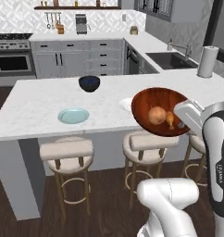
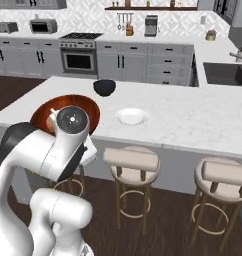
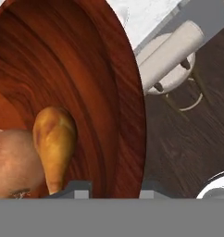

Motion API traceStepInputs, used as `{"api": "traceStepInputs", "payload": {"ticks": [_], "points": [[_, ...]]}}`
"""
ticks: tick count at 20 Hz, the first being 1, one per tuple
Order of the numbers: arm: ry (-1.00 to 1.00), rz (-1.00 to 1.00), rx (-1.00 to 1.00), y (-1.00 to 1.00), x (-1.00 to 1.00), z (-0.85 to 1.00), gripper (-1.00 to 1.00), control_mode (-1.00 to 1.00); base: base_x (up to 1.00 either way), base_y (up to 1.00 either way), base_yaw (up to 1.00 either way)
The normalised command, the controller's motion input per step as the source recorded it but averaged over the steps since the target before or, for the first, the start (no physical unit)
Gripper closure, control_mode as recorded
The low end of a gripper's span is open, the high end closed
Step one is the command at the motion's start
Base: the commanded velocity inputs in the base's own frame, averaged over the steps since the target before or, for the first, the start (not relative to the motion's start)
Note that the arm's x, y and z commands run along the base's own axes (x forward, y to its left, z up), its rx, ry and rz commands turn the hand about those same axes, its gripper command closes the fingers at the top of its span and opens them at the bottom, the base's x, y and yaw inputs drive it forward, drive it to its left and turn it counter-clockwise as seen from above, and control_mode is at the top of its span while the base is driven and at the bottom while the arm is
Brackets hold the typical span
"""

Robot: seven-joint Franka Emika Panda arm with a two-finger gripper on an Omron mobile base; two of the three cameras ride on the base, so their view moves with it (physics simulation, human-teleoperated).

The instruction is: Pick the chicken drumstick and onion from their plates and place them in the bowl. Then put the bowl in the fridge.

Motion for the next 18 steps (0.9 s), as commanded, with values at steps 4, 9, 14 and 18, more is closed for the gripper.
{"api": "traceStepInputs", "payload": {"ticks": [4,9,14,18], "points": [[0.00,0.00,0.00,0.00,0.00,0.00,1.00,1.00,-0.49,1.00,0.28],[0.00,0.00,0.00,0.00,0.00,0.00,1.00,1.00,0.06,1.00,0.13],[0.00,0.00,0.00,0.00,0.00,0.00,1.00,1.00,0.74,1.00,0.09],[0.00,0.00,0.00,0.00,0.00,0.00,1.00,1.00,1.00,1.00,0.03]]}}
